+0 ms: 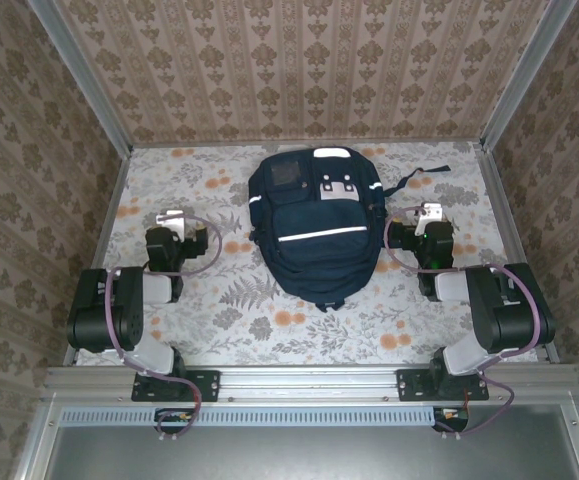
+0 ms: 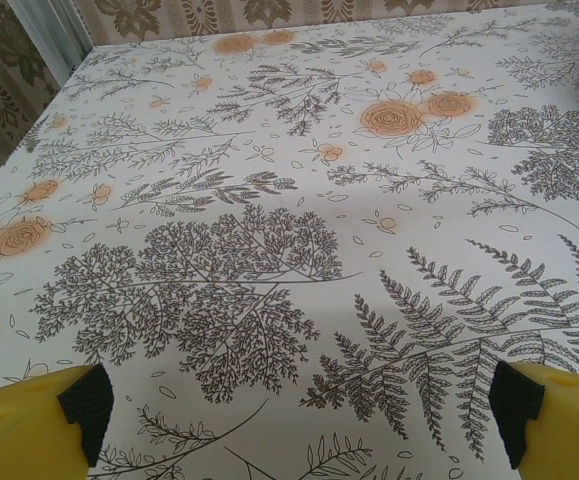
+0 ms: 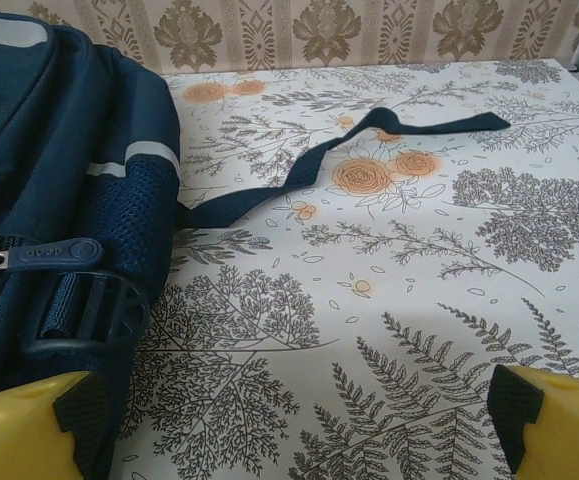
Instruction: Pack the student bag
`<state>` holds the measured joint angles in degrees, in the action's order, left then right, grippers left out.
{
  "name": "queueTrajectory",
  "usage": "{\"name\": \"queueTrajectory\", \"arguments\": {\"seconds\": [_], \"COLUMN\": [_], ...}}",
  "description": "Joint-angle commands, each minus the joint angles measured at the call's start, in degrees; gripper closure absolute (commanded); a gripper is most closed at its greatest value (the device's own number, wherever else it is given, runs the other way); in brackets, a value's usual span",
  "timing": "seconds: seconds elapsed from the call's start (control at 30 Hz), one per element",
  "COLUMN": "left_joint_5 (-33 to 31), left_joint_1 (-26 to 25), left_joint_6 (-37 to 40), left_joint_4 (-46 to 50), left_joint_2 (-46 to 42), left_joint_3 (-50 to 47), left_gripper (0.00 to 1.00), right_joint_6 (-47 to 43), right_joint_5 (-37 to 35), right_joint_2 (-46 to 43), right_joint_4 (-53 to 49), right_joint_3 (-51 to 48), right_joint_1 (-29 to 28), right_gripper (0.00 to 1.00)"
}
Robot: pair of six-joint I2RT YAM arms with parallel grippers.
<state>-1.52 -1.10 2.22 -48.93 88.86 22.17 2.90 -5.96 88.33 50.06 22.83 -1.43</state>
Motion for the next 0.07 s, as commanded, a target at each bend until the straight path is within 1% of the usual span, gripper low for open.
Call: {"name": "queueTrajectory", "arguments": {"seconds": [0.0, 0.03], "left_joint_5": [0.3, 0.3], "left_joint_1": [0.0, 0.0], "left_joint_6": [0.9, 0.9], "left_joint_4": [0.0, -0.1], "left_joint_2": [-0.7, -0.7], "left_joint_3": [1.2, 1.2], "left_gripper": [0.0, 0.0], "right_joint_6": [-1.0, -0.9], "right_joint_5": [-0.3, -0.3], "right_joint_2": [-0.6, -0.7], "right_joint_4": [-0.6, -0.6], "right_joint_3": [0.3, 0.2], "right_joint_1": [-0.1, -0.1], "right_gripper": [0.0, 0.0]}}
